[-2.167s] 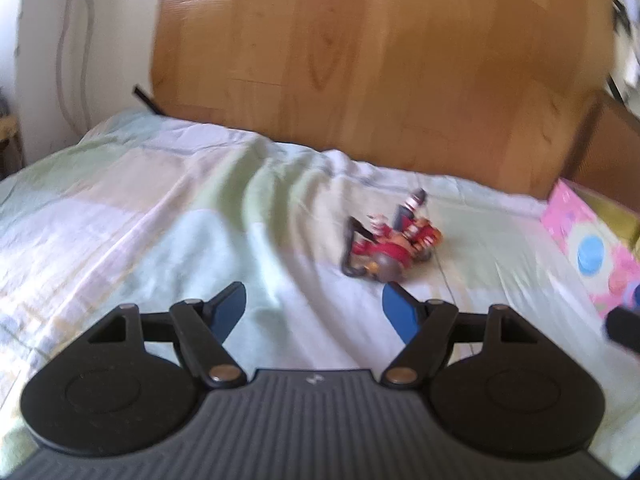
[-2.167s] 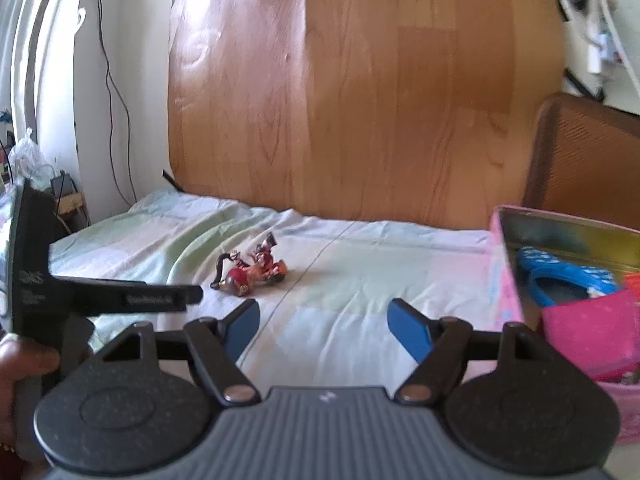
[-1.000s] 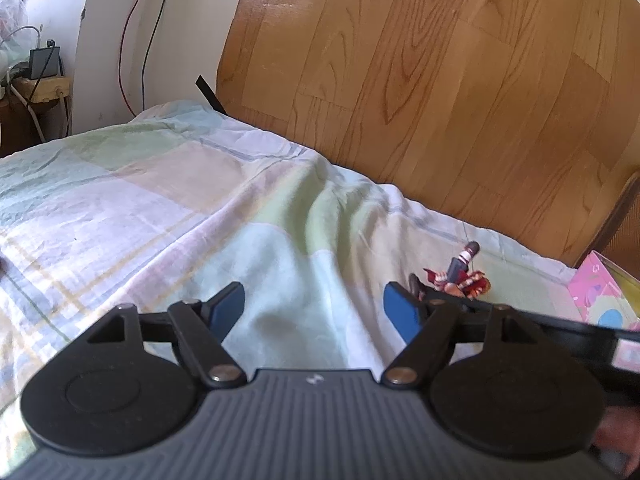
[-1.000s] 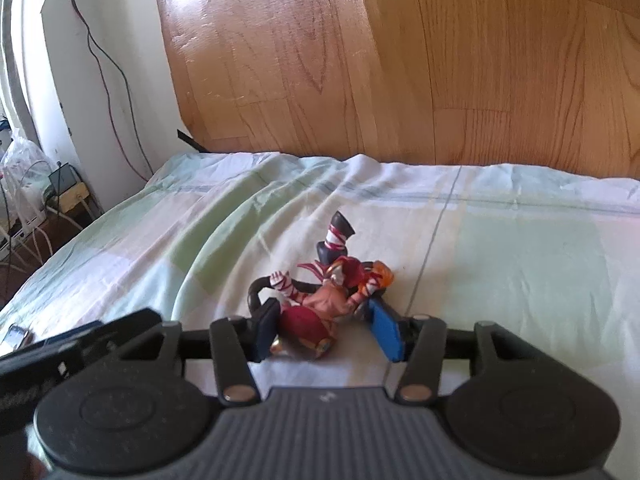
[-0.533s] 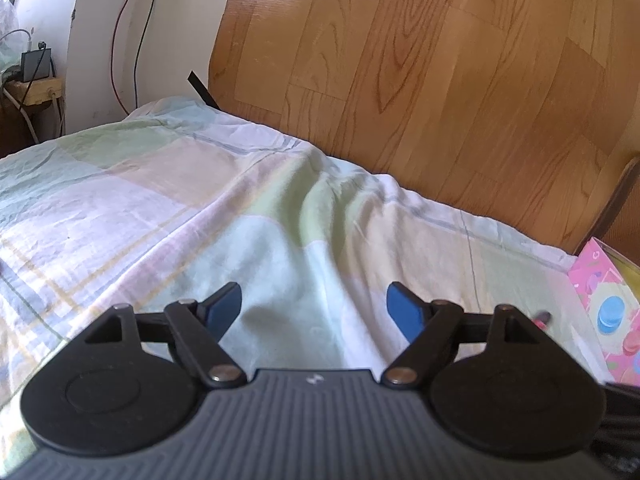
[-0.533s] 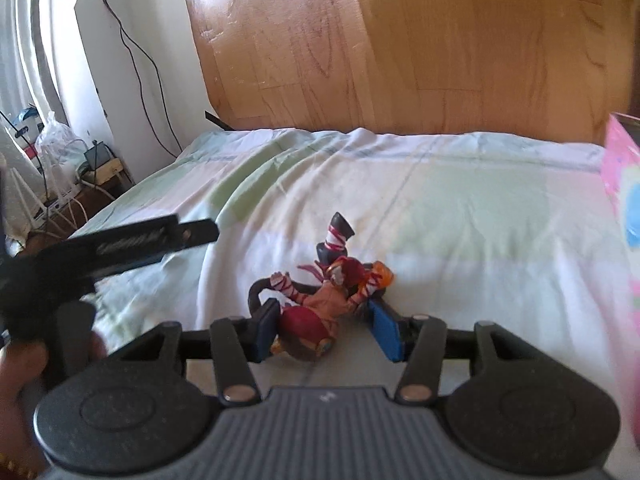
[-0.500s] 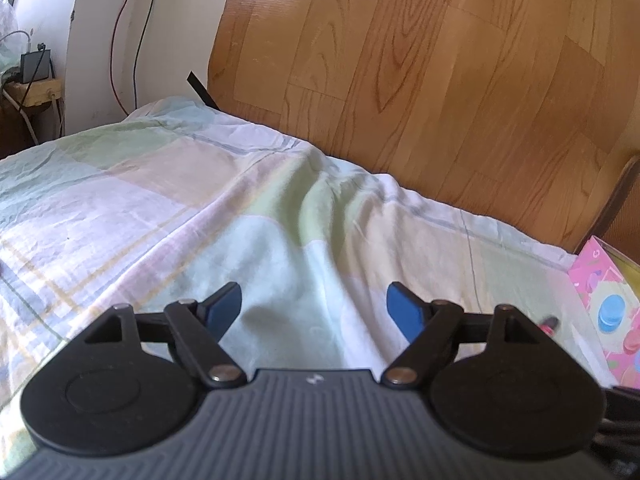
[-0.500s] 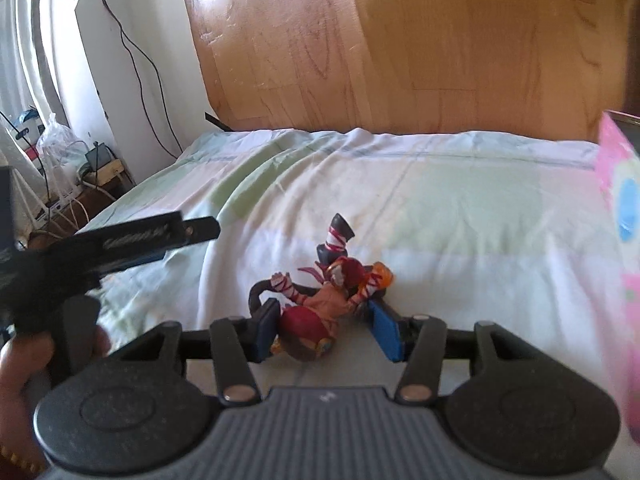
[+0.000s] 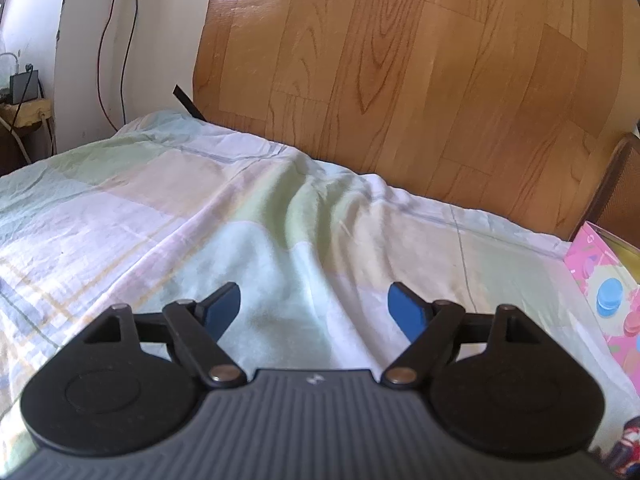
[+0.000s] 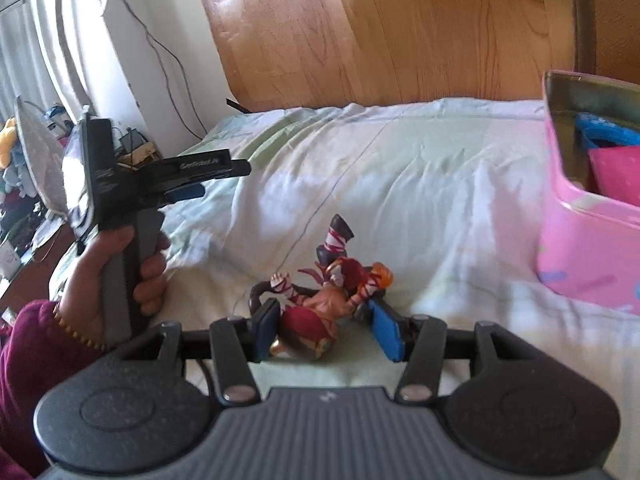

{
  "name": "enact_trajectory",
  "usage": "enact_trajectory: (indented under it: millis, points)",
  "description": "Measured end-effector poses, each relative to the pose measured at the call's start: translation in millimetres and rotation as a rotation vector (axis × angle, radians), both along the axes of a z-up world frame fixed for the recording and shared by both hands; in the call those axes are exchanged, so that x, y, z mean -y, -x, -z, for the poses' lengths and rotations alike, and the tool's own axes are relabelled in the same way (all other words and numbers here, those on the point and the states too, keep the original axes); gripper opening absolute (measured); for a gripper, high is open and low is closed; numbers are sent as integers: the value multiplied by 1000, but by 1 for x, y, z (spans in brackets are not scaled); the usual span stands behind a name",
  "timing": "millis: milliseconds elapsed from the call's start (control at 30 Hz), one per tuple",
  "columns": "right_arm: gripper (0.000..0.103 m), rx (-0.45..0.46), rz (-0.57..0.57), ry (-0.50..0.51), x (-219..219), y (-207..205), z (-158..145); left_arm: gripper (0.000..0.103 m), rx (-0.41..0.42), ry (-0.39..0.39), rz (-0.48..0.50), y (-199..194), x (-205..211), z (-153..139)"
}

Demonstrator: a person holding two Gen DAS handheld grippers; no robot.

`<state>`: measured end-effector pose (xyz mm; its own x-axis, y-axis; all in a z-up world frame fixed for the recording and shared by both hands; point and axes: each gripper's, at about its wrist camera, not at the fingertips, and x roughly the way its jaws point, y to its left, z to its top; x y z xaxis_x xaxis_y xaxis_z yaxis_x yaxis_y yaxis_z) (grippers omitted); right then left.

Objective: Organize rigid objects
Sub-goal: 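Lift the red toy figure and carry it over the pink tin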

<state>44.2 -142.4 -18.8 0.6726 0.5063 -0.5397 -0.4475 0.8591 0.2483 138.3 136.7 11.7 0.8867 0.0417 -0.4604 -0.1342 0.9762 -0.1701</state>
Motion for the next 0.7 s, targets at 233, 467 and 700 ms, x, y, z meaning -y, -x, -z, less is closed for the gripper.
enact_trajectory:
  millis: [233,467,700]
  points:
    - [52,66,43,136,26,24,0,83,14,-59,5,4,9,-1]
    - [56,138,198,192,71,44,1,84,12,-83,1,3,12,0]
    - [58,176,314,169,107,60,0,84,-15,-124,8,0,19,0]
